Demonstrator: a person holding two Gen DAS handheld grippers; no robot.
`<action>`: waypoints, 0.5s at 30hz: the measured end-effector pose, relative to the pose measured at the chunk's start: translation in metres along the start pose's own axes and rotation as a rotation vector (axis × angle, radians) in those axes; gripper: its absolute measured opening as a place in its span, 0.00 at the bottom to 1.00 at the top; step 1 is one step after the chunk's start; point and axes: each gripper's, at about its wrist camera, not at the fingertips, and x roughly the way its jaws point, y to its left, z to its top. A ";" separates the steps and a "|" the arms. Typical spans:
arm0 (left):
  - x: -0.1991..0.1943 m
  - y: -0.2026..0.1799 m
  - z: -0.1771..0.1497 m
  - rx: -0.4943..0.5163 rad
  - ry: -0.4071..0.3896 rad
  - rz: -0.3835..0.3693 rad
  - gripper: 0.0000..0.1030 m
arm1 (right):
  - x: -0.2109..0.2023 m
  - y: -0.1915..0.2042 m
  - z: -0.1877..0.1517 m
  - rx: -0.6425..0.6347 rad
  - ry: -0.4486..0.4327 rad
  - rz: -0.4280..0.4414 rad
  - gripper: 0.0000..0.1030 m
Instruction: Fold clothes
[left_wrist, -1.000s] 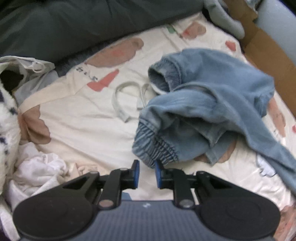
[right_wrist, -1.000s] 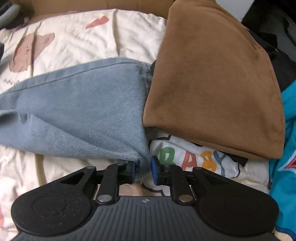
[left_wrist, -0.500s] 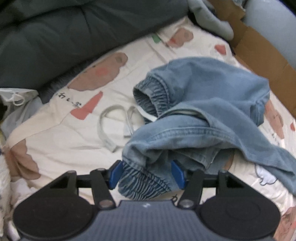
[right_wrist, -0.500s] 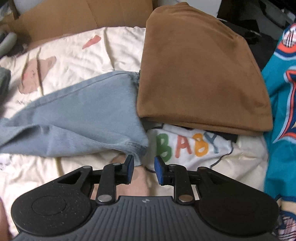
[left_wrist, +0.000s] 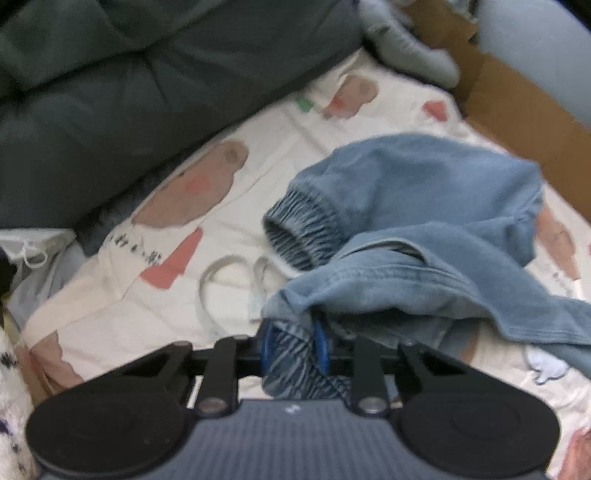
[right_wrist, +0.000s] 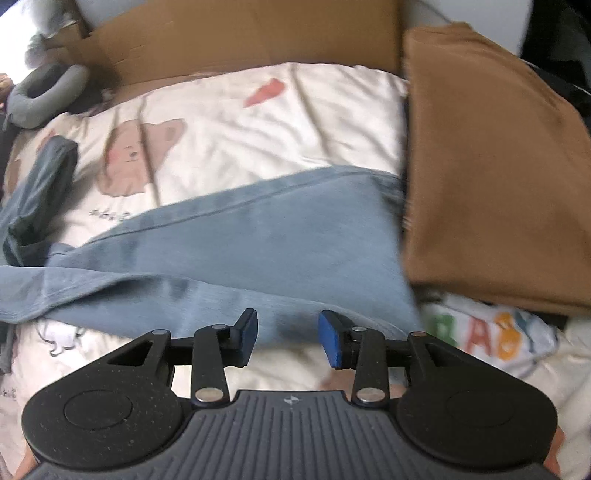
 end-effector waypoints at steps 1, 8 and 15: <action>-0.007 -0.003 0.000 0.014 -0.014 -0.012 0.23 | 0.001 0.006 0.002 -0.015 -0.003 0.012 0.42; -0.046 -0.031 -0.013 0.042 -0.050 -0.186 0.00 | 0.005 0.045 0.020 -0.108 -0.019 0.081 0.42; -0.042 -0.040 -0.021 0.040 -0.038 -0.145 0.06 | -0.002 0.075 0.037 -0.177 -0.041 0.122 0.42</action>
